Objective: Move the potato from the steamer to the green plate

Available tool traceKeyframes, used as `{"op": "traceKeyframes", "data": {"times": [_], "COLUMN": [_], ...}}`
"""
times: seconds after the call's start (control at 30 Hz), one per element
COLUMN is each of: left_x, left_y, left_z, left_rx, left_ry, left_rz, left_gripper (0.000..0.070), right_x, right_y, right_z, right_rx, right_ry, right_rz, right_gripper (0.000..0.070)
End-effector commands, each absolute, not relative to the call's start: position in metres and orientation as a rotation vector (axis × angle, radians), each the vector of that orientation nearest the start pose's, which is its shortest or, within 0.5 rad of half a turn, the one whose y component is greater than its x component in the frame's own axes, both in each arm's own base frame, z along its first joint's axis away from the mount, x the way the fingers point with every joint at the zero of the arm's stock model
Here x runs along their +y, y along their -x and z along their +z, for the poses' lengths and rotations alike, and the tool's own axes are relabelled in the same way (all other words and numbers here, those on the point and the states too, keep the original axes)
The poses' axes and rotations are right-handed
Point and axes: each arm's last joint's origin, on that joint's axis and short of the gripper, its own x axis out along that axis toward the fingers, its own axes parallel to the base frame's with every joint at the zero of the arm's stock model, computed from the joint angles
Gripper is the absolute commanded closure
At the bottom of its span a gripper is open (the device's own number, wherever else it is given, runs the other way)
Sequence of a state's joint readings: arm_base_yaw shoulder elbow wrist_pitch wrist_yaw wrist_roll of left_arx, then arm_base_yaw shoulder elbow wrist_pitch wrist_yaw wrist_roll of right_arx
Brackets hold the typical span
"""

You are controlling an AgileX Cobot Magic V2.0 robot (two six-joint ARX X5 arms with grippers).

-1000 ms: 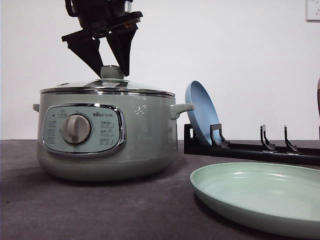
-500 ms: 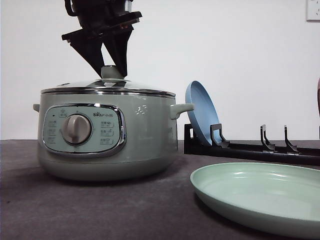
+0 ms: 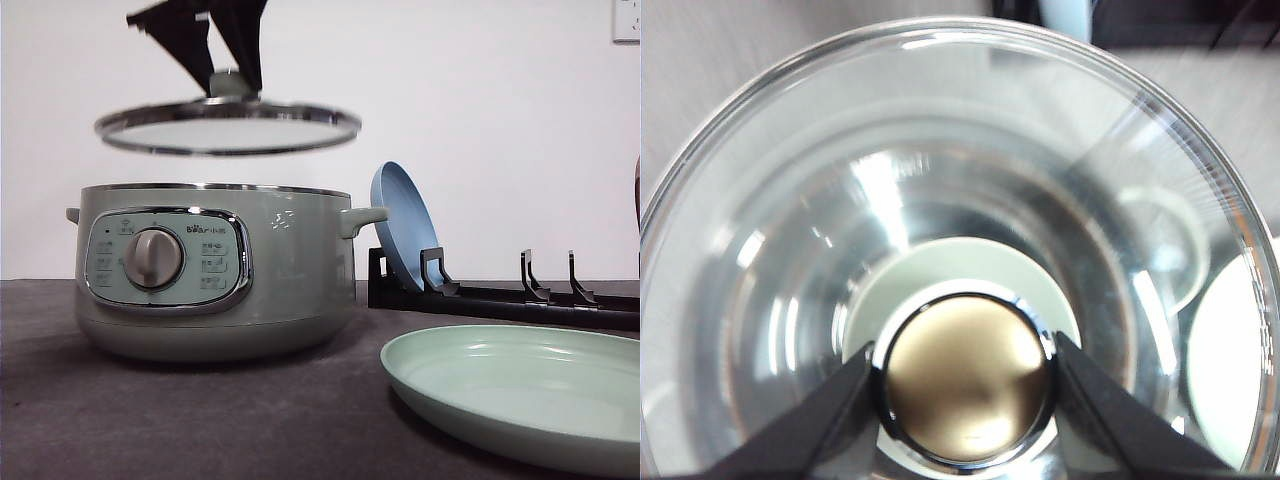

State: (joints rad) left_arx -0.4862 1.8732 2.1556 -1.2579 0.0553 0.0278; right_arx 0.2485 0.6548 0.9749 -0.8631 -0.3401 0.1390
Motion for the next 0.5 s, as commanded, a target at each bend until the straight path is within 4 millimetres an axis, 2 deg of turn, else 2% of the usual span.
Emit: {"op": "traceKeyframes", "data": {"times": [0.0,0.3,0.47], "left_x": [-0.175,-0.172,-0.160], "left_y": [-0.323,-0.321,-0.326], "left_z": [0.419,0.426,0.426], "left_rx": [0.894,0.883,0.893], "left_ry": [-0.210,-0.207,-0.219], "left_rz": [-0.519,-0.514,-0.448], "left_gripper": [0.0691,0.0691,0.0691], "right_x": [0.036,0.036,0.036], "right_y": [-0.100,-0.100,-0.100], "right_z": [0.353,0.353,0.353], "right_rx": [0.577,0.577,0.577], "right_ry": [-0.165,-0.165,-0.165], "right_rz": [0.537,0.537,0.537], "right_gripper": [0.0139,0.0139,0.0139]}}
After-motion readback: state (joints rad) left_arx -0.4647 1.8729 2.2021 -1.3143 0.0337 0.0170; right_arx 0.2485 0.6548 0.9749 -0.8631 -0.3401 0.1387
